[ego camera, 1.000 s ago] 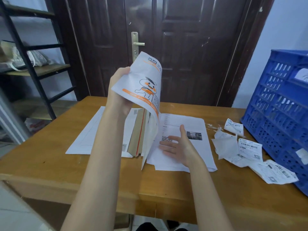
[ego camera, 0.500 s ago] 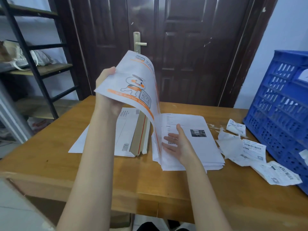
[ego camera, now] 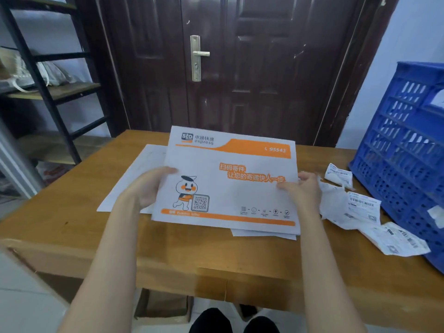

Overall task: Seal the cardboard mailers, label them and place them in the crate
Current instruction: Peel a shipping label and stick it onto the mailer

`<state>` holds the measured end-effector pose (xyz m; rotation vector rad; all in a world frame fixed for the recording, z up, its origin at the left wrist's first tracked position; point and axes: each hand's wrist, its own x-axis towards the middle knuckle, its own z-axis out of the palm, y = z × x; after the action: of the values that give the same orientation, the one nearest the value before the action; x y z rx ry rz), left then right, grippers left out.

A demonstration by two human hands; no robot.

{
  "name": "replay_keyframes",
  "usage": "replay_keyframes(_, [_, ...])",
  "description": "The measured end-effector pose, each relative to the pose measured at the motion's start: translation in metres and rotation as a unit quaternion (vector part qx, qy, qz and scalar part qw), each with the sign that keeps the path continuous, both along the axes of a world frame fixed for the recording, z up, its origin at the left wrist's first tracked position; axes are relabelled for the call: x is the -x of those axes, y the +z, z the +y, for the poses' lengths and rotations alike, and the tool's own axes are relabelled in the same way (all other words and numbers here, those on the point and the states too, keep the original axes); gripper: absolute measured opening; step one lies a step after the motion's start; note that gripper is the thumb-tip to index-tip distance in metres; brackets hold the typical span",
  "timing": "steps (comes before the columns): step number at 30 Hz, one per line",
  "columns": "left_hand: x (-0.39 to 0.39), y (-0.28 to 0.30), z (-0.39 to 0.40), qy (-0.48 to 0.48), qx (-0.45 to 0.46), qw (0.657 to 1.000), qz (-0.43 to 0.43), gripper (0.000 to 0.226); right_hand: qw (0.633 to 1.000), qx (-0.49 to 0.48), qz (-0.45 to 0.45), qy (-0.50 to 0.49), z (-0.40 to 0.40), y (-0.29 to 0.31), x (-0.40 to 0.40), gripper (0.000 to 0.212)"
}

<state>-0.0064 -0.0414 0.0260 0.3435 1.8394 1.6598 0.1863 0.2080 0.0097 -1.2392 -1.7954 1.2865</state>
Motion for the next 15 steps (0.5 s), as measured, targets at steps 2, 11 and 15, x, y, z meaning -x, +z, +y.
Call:
replay_keyframes(2, [-0.004,-0.008,0.005,0.004,0.047,0.999,0.025,0.025,1.000,-0.012,-0.022,-0.006,0.004,-0.004,-0.001,0.050])
replay_keyframes(11, [-0.011,-0.025,0.023,0.057,0.159,0.980,0.109,0.026,0.997,-0.032,-0.066,-0.023,0.009,-0.017,-0.007,0.045])
replay_keyframes(15, [-0.003,-0.030,0.028,0.090,0.189,0.957,0.201,0.038,0.995,-0.054,-0.075,-0.033,0.011,-0.014,-0.006,0.050])
